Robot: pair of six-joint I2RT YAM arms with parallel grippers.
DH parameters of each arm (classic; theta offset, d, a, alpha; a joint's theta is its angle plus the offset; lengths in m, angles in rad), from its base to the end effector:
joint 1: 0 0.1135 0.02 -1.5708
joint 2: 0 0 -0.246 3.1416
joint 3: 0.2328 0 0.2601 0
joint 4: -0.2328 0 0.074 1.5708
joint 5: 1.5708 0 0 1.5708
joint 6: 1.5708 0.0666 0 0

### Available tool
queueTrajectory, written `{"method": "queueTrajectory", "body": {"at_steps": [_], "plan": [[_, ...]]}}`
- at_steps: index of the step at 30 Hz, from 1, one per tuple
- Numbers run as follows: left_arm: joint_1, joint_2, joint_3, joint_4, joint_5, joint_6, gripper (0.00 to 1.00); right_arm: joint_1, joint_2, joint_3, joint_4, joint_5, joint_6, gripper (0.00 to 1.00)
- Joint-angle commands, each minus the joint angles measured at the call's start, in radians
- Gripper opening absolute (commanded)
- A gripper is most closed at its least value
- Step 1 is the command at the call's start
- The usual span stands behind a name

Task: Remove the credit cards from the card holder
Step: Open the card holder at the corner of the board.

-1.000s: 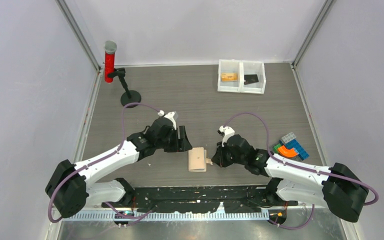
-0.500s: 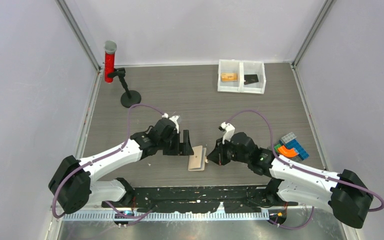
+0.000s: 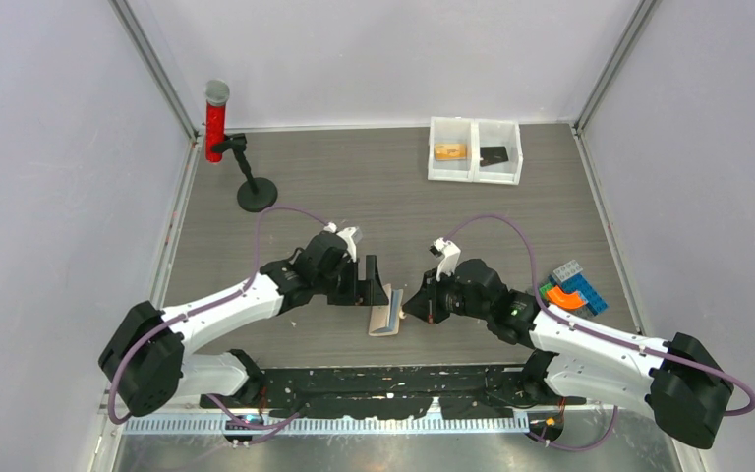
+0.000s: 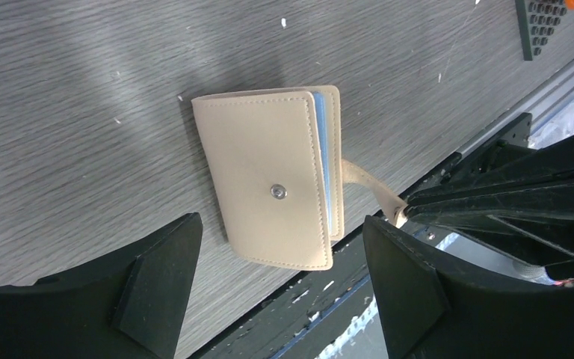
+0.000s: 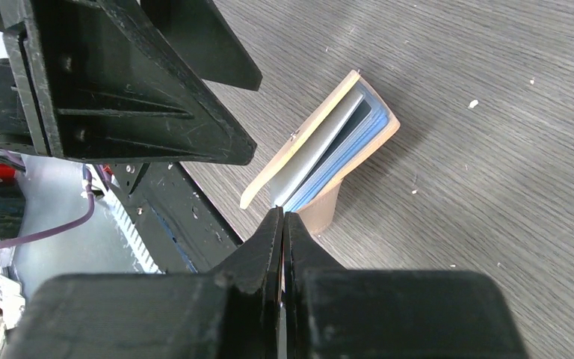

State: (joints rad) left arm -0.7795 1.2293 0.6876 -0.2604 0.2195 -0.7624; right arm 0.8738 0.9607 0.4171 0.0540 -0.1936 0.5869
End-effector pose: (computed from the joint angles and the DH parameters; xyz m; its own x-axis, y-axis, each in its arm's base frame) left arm 0.1904 -0.2086 0.1663 -0.9179 -0.0405 -0.3947 0.2209 0.7740 -0.5933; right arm 0.1504 0.1997 0.1700 -0.7284 -0.0235 -0.6847 -0.5501 0.6158 0.5641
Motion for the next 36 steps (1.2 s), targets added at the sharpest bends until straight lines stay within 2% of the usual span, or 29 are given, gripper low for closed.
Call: {"method": "queueTrajectory", "body": {"at_steps": [1,6,13,20,25,30,33,36], "plan": [[-0.009,0.013,0.002,0.086,0.053,-0.033,0.82,-0.002,-0.02,0.025,0.058,-0.007,0.01,0.05],[-0.009,0.048,0.025,0.037,0.009,-0.014,0.82,-0.002,-0.008,0.03,0.039,-0.002,-0.005,0.05],[-0.011,0.102,0.044,0.014,-0.007,0.008,0.74,-0.002,-0.02,0.02,0.036,0.0,-0.005,0.05],[-0.011,0.102,0.068,-0.098,-0.084,0.051,0.59,-0.023,-0.002,0.033,-0.084,0.072,-0.042,0.05],[-0.011,0.061,0.023,-0.079,-0.102,0.036,0.54,-0.099,0.042,0.024,-0.122,0.067,-0.097,0.05],[-0.01,0.054,0.007,-0.083,-0.135,0.034,0.44,-0.148,0.066,0.03,-0.135,0.037,-0.156,0.06],[-0.011,0.056,0.006,-0.092,-0.15,0.035,0.36,-0.167,0.072,0.053,-0.166,0.038,-0.178,0.08],[-0.011,0.053,-0.006,-0.077,-0.143,0.026,0.28,-0.173,0.078,0.097,-0.222,0.054,-0.197,0.2]]}}
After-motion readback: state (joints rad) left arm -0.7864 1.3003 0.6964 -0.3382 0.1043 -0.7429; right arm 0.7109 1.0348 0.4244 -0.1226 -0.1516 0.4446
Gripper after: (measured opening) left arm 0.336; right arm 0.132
